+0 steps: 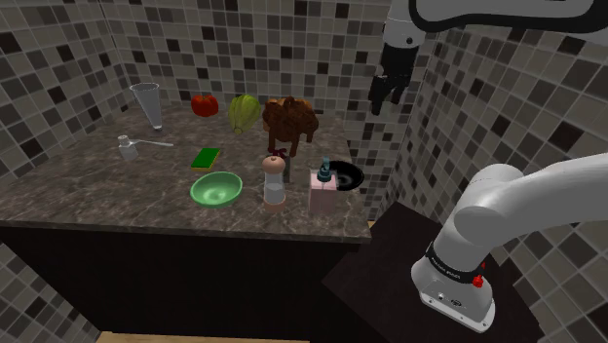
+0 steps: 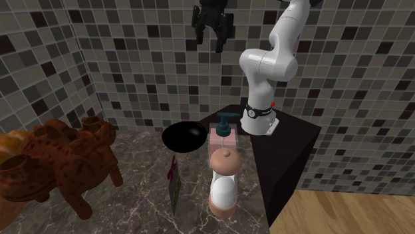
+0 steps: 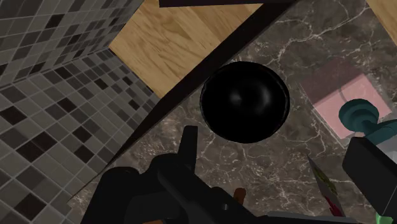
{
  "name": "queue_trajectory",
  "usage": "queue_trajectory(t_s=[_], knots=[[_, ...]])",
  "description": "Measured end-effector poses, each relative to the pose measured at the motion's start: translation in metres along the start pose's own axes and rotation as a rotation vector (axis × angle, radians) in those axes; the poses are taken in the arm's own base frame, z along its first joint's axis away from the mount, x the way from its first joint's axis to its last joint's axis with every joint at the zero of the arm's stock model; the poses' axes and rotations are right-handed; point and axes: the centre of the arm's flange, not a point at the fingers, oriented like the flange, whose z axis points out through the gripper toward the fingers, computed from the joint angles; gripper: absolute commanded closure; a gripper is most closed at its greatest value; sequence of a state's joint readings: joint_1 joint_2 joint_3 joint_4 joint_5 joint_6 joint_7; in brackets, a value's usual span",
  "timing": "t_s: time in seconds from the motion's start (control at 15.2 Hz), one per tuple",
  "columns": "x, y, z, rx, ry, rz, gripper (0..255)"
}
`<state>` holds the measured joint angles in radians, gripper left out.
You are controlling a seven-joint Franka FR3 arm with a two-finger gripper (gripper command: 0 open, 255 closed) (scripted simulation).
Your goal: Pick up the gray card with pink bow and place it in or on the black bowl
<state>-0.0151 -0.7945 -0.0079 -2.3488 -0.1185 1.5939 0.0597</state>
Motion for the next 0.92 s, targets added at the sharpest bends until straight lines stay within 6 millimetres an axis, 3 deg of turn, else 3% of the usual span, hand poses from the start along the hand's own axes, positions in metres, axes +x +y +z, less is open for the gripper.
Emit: queue_trajectory(t_s=[0.26,0.66,0.92], knots=[[0.002,-0.019,0.019,0.006,0.027,0.045,0],[0.022,-0.059,0.075,0.024,0.106,0.178,0],[0.037,-0.097,0.109,0.037,0.162,0.269,0]])
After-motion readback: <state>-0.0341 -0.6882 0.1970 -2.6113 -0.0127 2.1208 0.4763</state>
